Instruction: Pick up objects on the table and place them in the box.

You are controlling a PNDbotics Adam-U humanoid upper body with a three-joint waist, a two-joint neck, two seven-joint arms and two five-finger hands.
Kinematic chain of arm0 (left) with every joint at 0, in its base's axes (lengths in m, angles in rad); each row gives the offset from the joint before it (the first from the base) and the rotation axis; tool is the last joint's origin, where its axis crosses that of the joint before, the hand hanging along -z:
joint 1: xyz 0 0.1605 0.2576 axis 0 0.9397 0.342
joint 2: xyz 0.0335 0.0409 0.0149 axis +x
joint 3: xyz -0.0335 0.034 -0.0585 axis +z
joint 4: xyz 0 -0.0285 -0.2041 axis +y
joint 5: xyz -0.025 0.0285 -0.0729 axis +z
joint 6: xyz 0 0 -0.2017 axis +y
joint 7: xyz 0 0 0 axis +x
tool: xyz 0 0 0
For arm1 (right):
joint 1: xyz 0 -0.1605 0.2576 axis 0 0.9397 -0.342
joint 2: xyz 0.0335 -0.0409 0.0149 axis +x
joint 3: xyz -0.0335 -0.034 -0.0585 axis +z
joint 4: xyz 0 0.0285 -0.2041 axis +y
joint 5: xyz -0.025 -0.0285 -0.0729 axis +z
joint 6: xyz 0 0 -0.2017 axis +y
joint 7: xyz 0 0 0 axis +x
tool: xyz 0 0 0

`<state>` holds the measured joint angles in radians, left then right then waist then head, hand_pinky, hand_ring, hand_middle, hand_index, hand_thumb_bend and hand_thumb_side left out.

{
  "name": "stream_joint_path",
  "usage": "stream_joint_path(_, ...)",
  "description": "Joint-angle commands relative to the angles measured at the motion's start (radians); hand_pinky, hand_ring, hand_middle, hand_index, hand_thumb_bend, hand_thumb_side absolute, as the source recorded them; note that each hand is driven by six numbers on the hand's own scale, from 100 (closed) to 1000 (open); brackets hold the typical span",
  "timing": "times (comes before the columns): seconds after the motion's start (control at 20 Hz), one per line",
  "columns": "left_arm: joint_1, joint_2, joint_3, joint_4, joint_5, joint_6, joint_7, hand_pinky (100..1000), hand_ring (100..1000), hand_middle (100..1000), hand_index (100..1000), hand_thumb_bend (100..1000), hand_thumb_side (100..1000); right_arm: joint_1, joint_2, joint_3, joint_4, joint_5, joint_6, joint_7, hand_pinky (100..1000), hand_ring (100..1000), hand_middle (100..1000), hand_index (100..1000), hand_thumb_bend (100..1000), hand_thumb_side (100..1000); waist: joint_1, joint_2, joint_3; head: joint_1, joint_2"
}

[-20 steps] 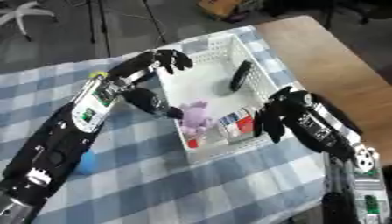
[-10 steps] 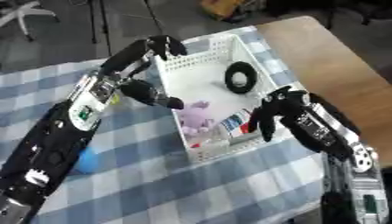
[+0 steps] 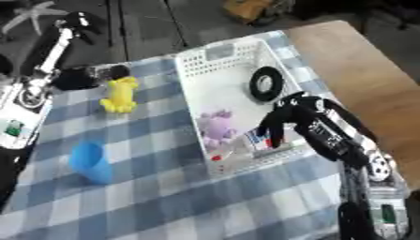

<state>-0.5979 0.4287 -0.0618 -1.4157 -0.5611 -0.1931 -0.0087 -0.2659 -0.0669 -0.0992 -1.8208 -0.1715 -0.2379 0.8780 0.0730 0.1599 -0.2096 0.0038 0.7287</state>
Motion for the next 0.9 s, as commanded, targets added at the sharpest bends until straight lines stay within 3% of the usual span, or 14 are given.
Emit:
stream_joint_path(0.05,0.038,0.107,0.022,-0.087,0.019,0.026,-0.047,623,731,710,812,924,672,-0.005,-0.026,-0.008,-0.004,0.007,-0.036,0.025,559,379,380,583,100,860,0.009,-0.092,0.007,-0.007,-0.005)
stream_joint_path(0.25,0.151,0.165,0.031,-0.193,0.035,0.007,-0.146,631,723,679,803,928,656,-0.001,-0.037,-0.012,0.005,0.012,-0.043,0.026,559,378,378,582,100,863,0.013,-0.088,0.028,-0.008,0.003)
stream_joint_path(0.5,0.260,0.131,0.067,-0.298,0.147,-0.007,-0.196,588,682,615,782,917,652,0.003,-0.041,-0.015,0.009,0.012,-0.045,0.025,559,378,377,582,100,862,0.014,-0.089,0.044,-0.014,0.015)
stream_joint_path(0.75,0.307,0.116,0.074,-0.320,0.242,-0.006,-0.246,566,665,603,776,920,649,0.003,-0.038,-0.018,0.009,0.015,-0.046,0.020,560,381,386,583,100,860,0.011,-0.093,0.050,-0.022,0.009)
stream_joint_path(0.85,0.313,0.112,0.077,-0.324,0.264,-0.004,-0.253,562,661,597,775,918,649,0.003,-0.039,-0.019,0.009,0.016,-0.047,0.015,564,405,441,589,100,862,0.011,-0.092,0.053,-0.025,0.006)
stream_joint_path(0.9,0.315,0.111,0.078,-0.326,0.271,-0.003,-0.257,563,662,598,777,917,650,0.004,-0.041,-0.019,0.009,0.017,-0.048,0.013,583,436,515,607,100,865,0.010,-0.091,0.055,-0.026,0.005)
